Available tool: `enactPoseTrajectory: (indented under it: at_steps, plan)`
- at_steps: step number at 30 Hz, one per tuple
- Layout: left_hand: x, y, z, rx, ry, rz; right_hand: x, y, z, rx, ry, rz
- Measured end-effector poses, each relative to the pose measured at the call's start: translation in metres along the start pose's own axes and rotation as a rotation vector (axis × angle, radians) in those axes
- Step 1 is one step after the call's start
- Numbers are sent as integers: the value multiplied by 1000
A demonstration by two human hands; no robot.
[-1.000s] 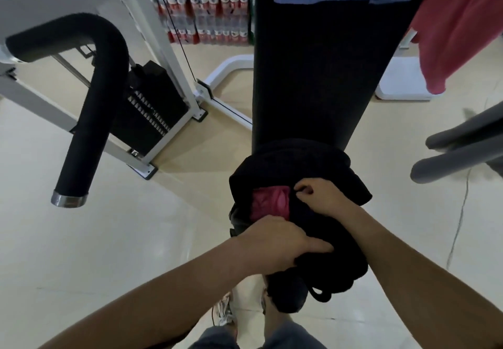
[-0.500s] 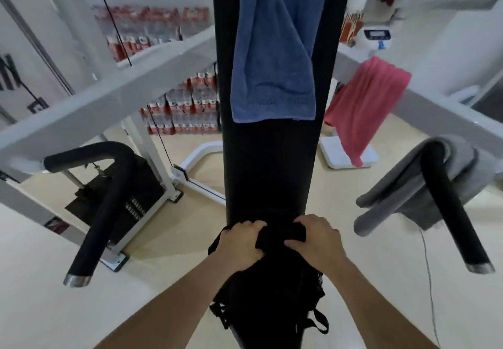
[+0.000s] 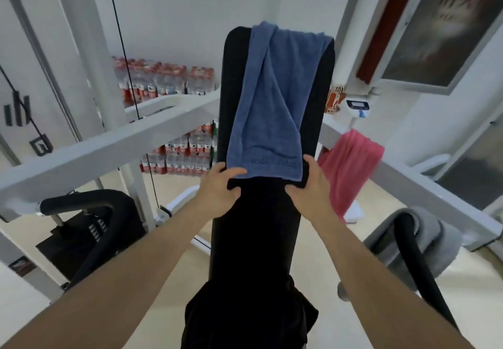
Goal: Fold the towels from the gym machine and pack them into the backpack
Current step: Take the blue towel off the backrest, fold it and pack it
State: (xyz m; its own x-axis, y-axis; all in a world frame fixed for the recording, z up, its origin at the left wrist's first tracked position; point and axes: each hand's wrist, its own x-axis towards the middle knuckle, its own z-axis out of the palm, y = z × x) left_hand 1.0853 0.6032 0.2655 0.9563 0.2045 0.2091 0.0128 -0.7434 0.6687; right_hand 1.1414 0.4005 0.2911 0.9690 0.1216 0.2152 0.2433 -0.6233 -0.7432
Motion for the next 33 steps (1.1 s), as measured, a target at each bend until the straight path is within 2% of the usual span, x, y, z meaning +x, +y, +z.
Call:
enactPoseTrajectory:
  at_steps: [2,4,6,8,11,15,17,20,22,24,27,30,31,33]
  plan:
    - [25,5,1,-36,45,-32,29,-10,-4,-2,-8,31]
    - [44,7,3,-118,-38,-127,51,-10,-1,23,-74,103]
    - [52,4,9,-133,-122,-137,65,-2,10,70,-169,147]
    - [59,-5,17,-76,6,-112,68,2,19,64,-155,101]
    - [70,-11,20,-71,185,-183,63,5,29,85,-131,70]
    - [74,0,17,6,118,-171,47,19,37,-143,-168,-86]
    - [58,2,16,17,94,-157,33,32,42,-240,-209,-100]
    - [14,-9,16,50,-44,-172,8,56,48,-455,-438,33]
    - [-19,-21,17,93,-221,-90,-9,62,46,-623,-678,112]
    - [-48,-28,11,113,-290,-51,-24,57,37,-698,-837,134]
    - [-79,-27,-1,-7,-187,18,-50,36,11,-649,-875,146]
    - [-99,-3,-23,19,-102,84,-83,4,-17,-657,-820,-31]
    - [-104,6,-30,31,-84,123,-97,-13,-25,-550,-780,-86]
    - [-117,22,-41,28,-90,217,-130,-55,-31,-184,-742,-129]
